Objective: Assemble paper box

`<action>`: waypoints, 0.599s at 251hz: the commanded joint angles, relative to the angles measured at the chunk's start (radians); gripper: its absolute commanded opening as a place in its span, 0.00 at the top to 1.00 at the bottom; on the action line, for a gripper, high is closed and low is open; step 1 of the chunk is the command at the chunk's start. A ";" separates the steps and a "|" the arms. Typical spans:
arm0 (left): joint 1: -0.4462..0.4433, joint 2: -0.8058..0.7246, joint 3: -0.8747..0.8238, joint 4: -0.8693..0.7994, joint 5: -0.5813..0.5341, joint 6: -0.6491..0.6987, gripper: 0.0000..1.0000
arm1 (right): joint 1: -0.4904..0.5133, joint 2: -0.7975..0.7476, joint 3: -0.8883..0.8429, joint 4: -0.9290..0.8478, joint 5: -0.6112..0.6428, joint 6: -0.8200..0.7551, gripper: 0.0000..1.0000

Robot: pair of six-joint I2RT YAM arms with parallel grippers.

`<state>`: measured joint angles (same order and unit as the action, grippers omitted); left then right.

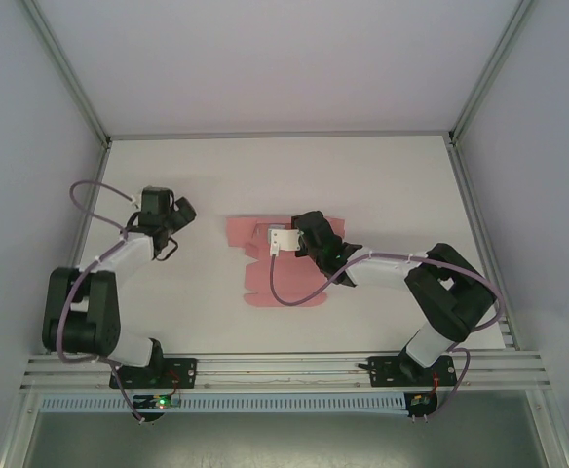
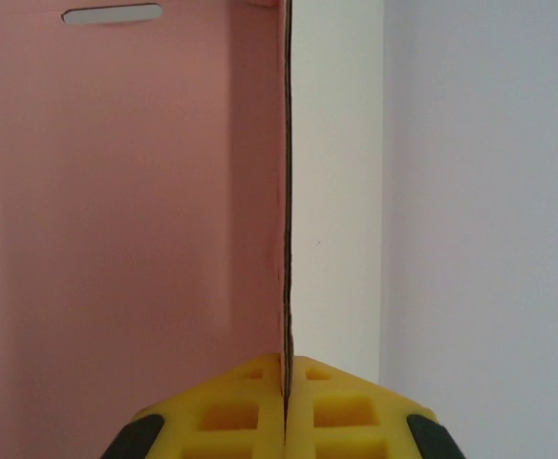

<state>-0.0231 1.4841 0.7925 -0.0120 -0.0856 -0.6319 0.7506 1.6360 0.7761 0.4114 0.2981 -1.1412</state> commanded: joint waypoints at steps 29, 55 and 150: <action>0.007 0.179 0.155 0.089 0.339 0.142 0.00 | 0.001 0.037 0.032 -0.035 -0.019 0.003 1.00; -0.011 0.219 0.165 0.087 0.455 0.191 0.03 | 0.000 0.035 0.029 -0.019 -0.014 0.010 1.00; -0.103 0.190 0.072 0.116 0.635 0.261 0.17 | -0.003 0.024 0.035 -0.021 -0.017 0.028 1.00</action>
<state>-0.1074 1.7157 0.9287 0.0494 0.4255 -0.4065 0.7498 1.6543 0.7902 0.4084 0.2947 -1.1324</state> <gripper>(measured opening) 0.835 0.049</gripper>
